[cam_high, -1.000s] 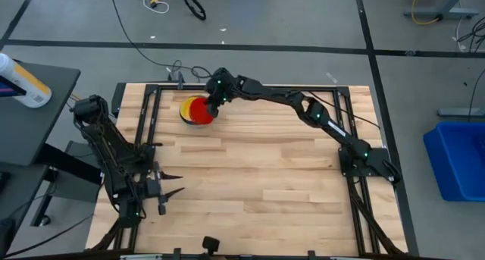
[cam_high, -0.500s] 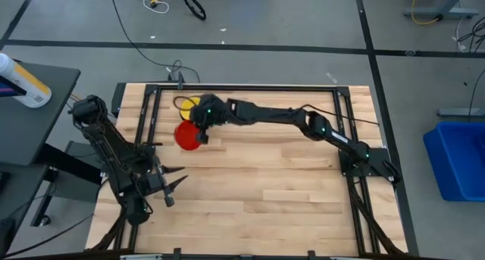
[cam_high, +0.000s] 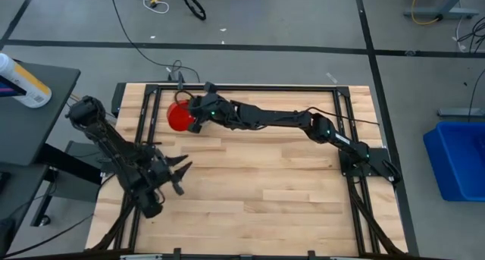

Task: Nest bowls inside each other
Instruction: Stack the red bowl on the yellow bowl

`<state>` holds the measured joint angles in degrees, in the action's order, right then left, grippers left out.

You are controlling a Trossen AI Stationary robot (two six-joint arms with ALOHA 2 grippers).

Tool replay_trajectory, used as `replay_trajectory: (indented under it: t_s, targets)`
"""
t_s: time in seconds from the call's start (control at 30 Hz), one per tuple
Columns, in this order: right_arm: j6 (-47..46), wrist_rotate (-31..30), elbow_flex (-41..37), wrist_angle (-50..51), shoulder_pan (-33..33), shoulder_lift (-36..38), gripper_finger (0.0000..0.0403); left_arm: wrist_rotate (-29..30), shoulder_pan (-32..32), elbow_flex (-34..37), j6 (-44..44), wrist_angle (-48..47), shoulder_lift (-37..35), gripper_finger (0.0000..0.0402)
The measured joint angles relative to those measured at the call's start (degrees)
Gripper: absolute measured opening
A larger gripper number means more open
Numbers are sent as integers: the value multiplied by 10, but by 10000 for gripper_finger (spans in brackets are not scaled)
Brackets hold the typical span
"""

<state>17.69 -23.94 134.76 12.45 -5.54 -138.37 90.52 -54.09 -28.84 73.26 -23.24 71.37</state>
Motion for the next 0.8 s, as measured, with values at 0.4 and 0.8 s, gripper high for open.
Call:
replay_trajectory:
  t_s: [0.4,0.8]
  targets:
    - [30,-89,0,83,25,9,2,-6,130,-2,-122,3,25,195]
    - [21,-75,0,102,9,8,3,-116,206,-63,-408,8,25,194]
